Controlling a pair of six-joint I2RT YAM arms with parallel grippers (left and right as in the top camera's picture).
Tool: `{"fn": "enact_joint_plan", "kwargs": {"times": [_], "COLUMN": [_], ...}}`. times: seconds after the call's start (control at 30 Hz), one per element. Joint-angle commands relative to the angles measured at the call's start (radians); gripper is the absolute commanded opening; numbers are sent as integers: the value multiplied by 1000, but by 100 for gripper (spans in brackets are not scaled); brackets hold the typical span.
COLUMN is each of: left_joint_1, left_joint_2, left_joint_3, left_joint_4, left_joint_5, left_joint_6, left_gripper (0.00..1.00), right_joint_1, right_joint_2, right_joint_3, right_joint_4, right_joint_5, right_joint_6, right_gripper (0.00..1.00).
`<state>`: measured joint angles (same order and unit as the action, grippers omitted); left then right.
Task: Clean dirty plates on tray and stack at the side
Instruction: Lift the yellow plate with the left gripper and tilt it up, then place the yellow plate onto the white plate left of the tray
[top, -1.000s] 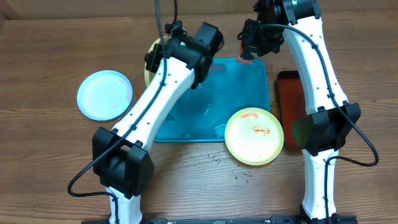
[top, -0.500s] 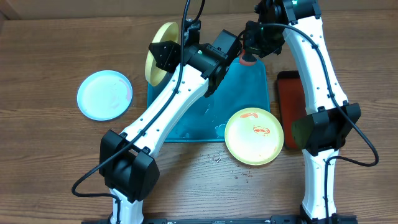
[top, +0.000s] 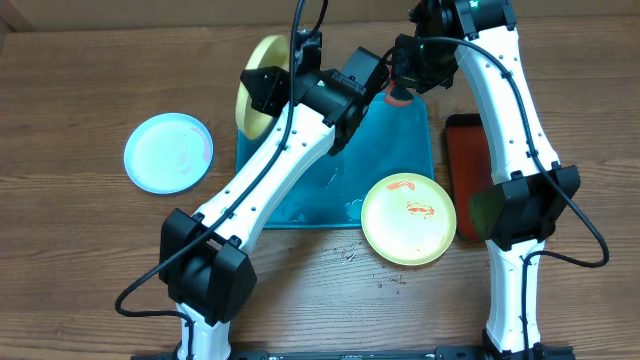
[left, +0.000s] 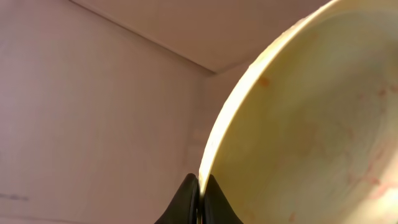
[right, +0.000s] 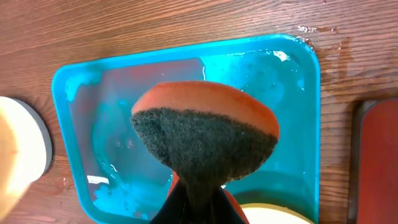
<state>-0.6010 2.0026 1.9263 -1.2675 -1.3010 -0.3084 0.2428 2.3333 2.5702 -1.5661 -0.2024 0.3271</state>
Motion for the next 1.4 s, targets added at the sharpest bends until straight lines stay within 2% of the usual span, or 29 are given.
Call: {"fn": "enact_joint_plan", "kwargs": {"times": [0.0, 0.2, 0.43, 0.53, 0.57, 0.73, 0.87, 1.07, 1.2, 1.27, 1.3, 1.37], "left_joint_1": [64, 245, 557, 700, 785, 967, 1078, 1107, 1104, 1104, 1104, 1104], "left_joint_2": [-30, -45, -80, -72, -67, -61, -61, -61, -61, -61, -61, -61], "left_joint_3": [23, 23, 23, 18, 6, -81, -218, -372, -414, -415, -415, -415], "left_joint_4": [-11, -64, 16, 15, 15, 74, 171, 333, 410, 420, 425, 428], "left_joint_5": [248, 628, 1177, 1298, 1332, 1395, 1456, 1456, 1456, 1447, 1447, 1449], "left_joint_6": [-28, -17, 148, 158, 159, 159, 147, 144, 143, 144, 144, 144], "left_gripper": [4, 4, 5, 4, 4, 5, 4, 4, 5, 9, 15, 36], "right_joint_1": [3, 3, 4, 5, 5, 5, 5, 5, 5, 5, 5, 5], "right_joint_2": [-10, -10, -10, -10, -10, -10, -10, -10, -10, -10, -10, -10], "right_joint_3": [21, 21, 21, 21, 21, 21, 21, 21, 21, 21, 21, 21], "right_joint_4": [-1, -10, -10, -8, -8, -9, -8, -8, -8, -11, -11, -11], "right_joint_5": [4, 4, 3, 3, 3, 3, 3, 3, 3, 3, 3, 3], "right_joint_6": [-15, -15, -14, -14, -14, -14, -14, -14, -14, -14, -14, -14], "right_gripper": [6, 6, 6, 6, 7, 7, 7, 9, 9, 9, 9, 9]}}
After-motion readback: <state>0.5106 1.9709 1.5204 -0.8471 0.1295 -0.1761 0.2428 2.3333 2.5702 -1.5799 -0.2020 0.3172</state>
